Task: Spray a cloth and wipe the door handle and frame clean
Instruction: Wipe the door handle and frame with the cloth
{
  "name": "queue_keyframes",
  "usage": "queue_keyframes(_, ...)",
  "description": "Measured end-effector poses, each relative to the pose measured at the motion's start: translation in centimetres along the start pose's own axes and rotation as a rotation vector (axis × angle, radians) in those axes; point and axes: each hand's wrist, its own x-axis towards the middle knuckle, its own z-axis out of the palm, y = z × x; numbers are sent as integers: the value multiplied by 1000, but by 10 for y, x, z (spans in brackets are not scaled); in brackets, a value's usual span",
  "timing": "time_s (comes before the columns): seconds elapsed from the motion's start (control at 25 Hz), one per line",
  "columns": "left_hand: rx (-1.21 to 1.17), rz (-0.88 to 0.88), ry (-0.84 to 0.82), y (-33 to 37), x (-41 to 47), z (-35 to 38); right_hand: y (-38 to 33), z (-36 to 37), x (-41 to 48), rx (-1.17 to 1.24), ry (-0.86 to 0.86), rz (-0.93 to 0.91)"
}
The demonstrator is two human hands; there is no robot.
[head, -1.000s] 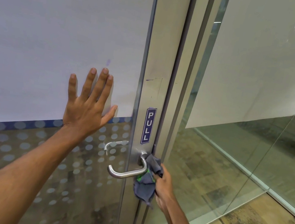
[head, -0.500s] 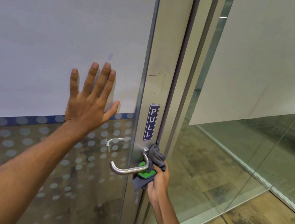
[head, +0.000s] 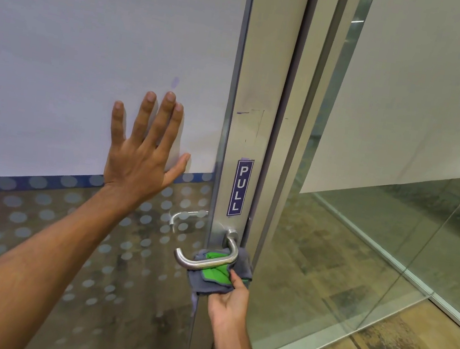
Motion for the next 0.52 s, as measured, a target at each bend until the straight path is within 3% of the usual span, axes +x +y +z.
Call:
queue_keyframes(0.28, 20, 11, 15, 1, -1, 0, 67, 18, -13, 77, 29, 91)
queue_keyframes(0.52, 9, 2, 26, 0, 0, 1, 59, 6, -22, -63, -39, 140)
